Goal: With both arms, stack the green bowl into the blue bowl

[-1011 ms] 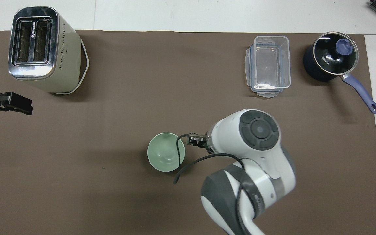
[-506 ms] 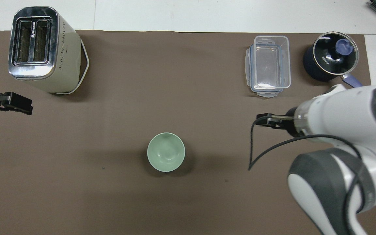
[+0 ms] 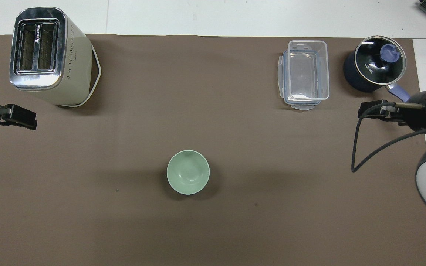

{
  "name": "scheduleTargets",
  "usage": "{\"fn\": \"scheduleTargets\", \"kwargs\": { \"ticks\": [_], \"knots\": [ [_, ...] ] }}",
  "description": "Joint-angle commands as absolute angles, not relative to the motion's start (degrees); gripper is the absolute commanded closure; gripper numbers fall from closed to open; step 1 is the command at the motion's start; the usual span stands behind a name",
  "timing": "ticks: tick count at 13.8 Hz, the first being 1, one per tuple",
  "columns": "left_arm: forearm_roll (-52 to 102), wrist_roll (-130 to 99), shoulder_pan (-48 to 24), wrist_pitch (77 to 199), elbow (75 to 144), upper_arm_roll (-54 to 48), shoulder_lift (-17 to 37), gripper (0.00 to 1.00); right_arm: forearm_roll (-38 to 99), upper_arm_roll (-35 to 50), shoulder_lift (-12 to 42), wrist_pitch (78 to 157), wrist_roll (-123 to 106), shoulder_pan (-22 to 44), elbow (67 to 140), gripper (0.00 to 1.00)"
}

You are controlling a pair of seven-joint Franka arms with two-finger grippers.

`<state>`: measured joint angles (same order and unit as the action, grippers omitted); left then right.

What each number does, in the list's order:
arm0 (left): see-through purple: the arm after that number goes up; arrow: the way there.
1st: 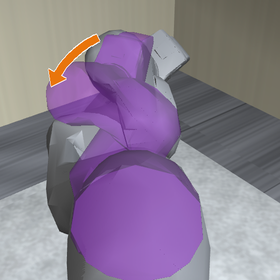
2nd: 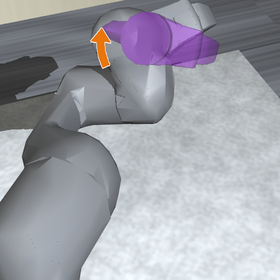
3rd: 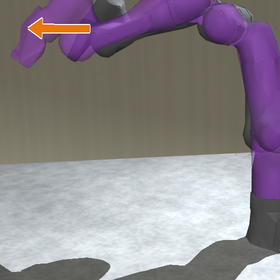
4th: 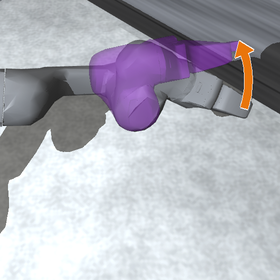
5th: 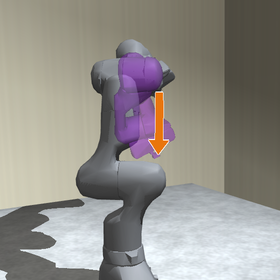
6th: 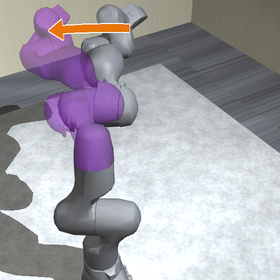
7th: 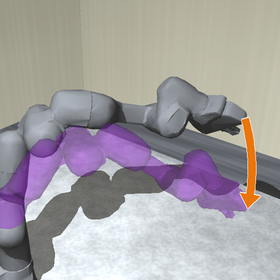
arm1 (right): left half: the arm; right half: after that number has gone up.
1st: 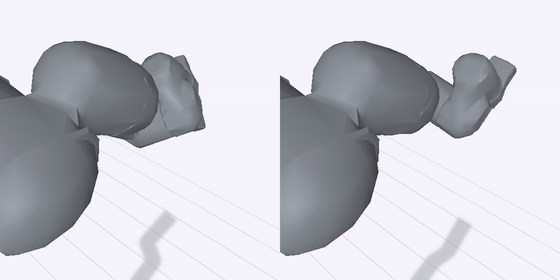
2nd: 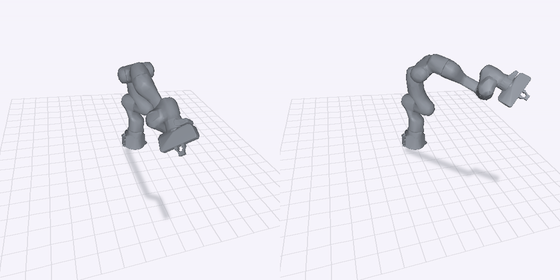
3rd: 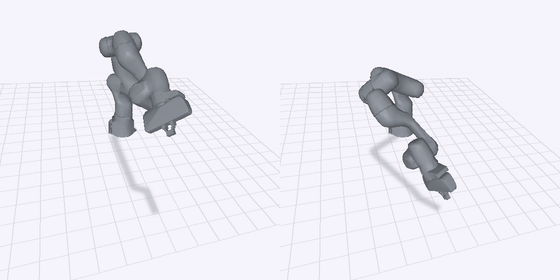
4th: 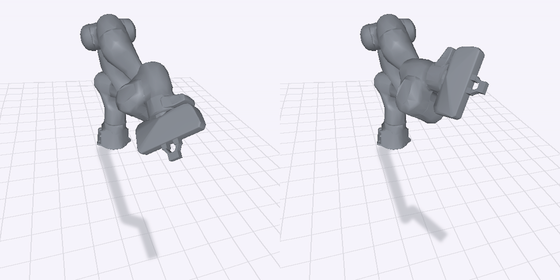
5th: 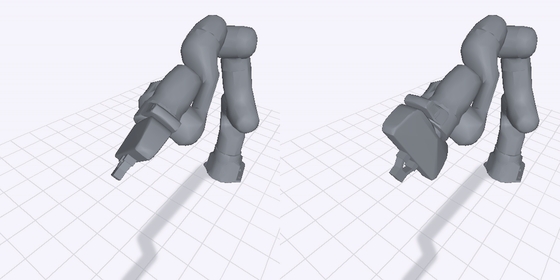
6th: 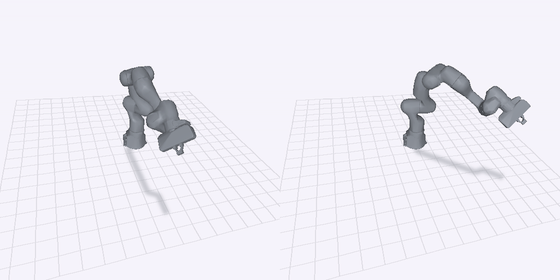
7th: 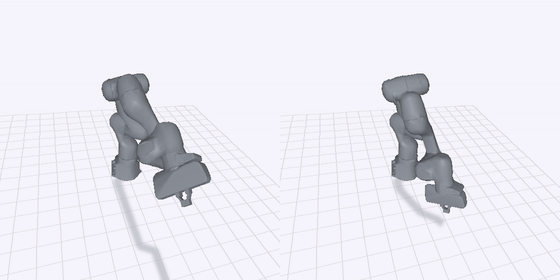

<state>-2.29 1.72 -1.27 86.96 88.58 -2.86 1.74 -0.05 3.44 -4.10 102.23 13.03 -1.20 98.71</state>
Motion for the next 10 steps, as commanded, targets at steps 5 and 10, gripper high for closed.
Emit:
{"fn": "scheduleTargets", "kwargs": {
  "ticks": [5, 10],
  "knots": [
    [-3.1, 2.5, -0.7, 85.9, 87.9, -3.3, 1.7, 0.00, -1.5, 4.1, 2.0, 92.2, 12.7, -2.9, 85.7, 0.00],
    [-3.1, 2.5, -0.7, 85.9, 87.9, -3.3, 1.7, 0.00, -1.1, 2.9, 1.2, 92.2, 12.6, -2.7, 86.5, 0.00]
  ]
}}
